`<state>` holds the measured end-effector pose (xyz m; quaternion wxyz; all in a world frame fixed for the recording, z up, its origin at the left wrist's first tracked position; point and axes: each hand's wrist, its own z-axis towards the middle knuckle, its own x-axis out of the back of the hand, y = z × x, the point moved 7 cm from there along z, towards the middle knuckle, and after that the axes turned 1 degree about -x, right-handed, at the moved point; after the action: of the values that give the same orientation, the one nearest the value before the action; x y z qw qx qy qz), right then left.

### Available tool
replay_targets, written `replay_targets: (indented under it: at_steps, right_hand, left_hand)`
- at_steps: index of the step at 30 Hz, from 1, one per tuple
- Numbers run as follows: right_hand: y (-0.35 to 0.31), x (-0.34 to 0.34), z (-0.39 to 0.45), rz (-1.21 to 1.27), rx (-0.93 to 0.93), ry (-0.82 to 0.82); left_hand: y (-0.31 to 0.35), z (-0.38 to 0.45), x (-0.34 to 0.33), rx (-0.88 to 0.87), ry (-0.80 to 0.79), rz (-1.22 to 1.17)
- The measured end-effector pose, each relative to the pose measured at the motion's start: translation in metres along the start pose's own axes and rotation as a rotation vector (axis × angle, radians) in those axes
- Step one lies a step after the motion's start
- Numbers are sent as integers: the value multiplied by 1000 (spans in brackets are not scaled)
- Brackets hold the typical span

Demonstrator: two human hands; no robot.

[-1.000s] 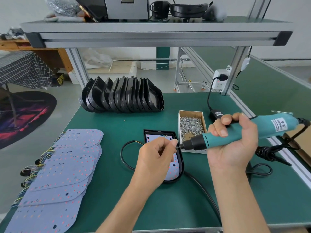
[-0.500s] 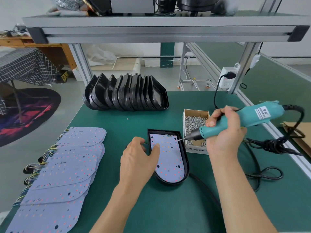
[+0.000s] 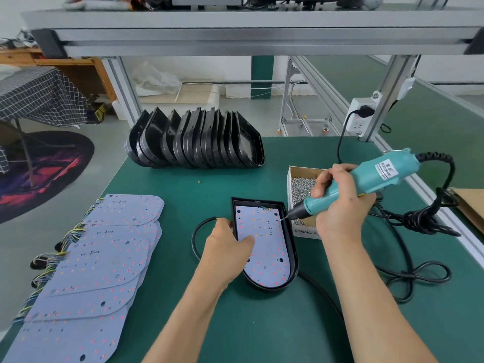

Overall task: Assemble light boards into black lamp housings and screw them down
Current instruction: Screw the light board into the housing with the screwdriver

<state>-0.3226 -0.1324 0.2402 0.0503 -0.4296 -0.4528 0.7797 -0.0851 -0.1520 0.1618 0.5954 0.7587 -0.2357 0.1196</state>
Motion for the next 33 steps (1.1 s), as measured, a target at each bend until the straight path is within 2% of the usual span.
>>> replay_targets:
  at_steps: [33]
  right_hand:
    - [-5, -10, -5, -1, 27, -56]
  left_hand:
    - [25, -24, 5, -112, 121, 87]
